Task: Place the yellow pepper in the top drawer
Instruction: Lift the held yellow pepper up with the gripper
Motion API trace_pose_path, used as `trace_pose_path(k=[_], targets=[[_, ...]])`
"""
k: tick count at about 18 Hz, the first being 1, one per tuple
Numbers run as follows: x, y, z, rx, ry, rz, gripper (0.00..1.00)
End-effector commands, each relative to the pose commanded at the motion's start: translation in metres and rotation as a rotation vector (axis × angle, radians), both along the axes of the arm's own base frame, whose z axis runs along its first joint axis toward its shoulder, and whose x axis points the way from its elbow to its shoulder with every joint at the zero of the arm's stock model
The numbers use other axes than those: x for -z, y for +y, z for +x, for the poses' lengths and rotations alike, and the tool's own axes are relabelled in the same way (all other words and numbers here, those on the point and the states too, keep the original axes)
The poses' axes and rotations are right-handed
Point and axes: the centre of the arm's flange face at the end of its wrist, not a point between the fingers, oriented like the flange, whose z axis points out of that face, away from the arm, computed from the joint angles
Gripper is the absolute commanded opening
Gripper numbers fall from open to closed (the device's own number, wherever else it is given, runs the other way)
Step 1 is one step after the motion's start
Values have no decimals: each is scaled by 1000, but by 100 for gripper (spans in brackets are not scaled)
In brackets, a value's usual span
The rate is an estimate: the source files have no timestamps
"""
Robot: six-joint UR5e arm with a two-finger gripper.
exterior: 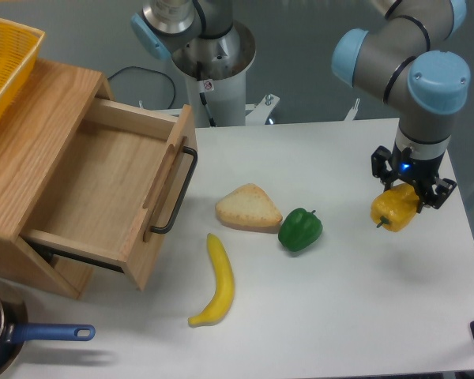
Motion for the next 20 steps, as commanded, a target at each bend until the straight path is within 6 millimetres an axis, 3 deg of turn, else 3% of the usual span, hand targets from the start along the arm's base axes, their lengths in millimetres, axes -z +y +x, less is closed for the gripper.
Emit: trace_pose_path(k=[5, 9, 16, 20], targets=[[-1, 1, 1, 1, 0, 5, 17], [-16, 5, 17, -29, -7, 11, 17], [-88, 10, 72, -106, -51, 147, 17], [-134, 26, 121, -150, -64, 225, 17]])
